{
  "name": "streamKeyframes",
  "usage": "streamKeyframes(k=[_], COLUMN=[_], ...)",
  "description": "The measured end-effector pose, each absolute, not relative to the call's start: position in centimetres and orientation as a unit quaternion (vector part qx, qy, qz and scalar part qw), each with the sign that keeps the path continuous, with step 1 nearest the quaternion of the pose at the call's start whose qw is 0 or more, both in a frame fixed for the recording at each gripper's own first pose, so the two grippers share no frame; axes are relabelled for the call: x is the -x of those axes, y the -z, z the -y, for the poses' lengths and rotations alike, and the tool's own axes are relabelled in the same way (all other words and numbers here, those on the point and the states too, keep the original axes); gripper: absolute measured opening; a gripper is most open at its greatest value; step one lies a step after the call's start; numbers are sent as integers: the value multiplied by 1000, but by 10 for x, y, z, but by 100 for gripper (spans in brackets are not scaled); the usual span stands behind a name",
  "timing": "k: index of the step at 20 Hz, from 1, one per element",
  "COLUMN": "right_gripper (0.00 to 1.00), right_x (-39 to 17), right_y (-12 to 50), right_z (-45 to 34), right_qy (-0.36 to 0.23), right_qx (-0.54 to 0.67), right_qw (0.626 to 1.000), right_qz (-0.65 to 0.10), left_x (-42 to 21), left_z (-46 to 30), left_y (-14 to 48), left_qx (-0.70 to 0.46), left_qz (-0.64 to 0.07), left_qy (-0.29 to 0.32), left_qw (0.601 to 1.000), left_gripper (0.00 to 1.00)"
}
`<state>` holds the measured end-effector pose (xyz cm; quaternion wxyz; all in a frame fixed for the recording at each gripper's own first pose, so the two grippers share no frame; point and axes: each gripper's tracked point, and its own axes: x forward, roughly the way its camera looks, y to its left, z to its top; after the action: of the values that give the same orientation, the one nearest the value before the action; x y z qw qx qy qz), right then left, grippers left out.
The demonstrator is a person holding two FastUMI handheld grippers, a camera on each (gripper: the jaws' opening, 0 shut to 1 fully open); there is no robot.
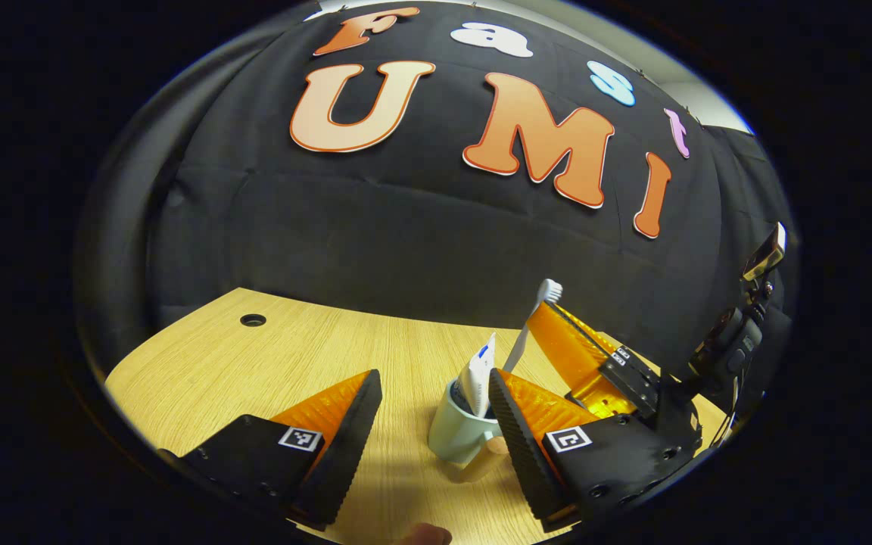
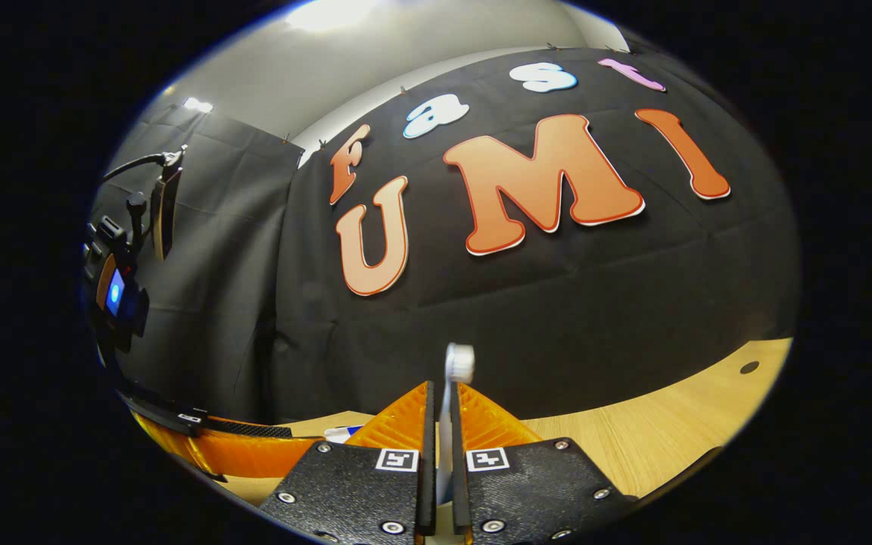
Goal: Put the toothbrush and toothpaste on the desktop into the cup, then pick up the cup and place it on the coaster on the desktop.
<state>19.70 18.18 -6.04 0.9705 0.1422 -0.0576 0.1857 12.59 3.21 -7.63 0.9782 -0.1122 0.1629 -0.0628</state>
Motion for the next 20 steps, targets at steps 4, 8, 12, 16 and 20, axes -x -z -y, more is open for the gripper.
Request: streamKeyframes(k=[4,8,12,16,20], right_gripper=[10,14,28,57,72], right_x=[-184,-170,-154,-139,-125], right_y=[63,56,47,38,33], right_z=[-177,-159,-127,-89,-50], right_qy=[-199,-199,-192,-173,-147], right_qx=[-129,-128,-119,-101,-90], right_qw=[971,971,974,980,985], right_qz=[30,21,12,19,22], left_x=[-120,-119,-120,-122,-117], left_z=[-15,-5,5,9,14], left_y=[74,83,86,84,88], left_qx=[103,99,108,79,71], left_qz=[-191,-243,-315,-381,-458], left_qy=[82,93,94,96,102], left_qw=[973,960,938,916,880], left_gripper=[92,92,92,92,93])
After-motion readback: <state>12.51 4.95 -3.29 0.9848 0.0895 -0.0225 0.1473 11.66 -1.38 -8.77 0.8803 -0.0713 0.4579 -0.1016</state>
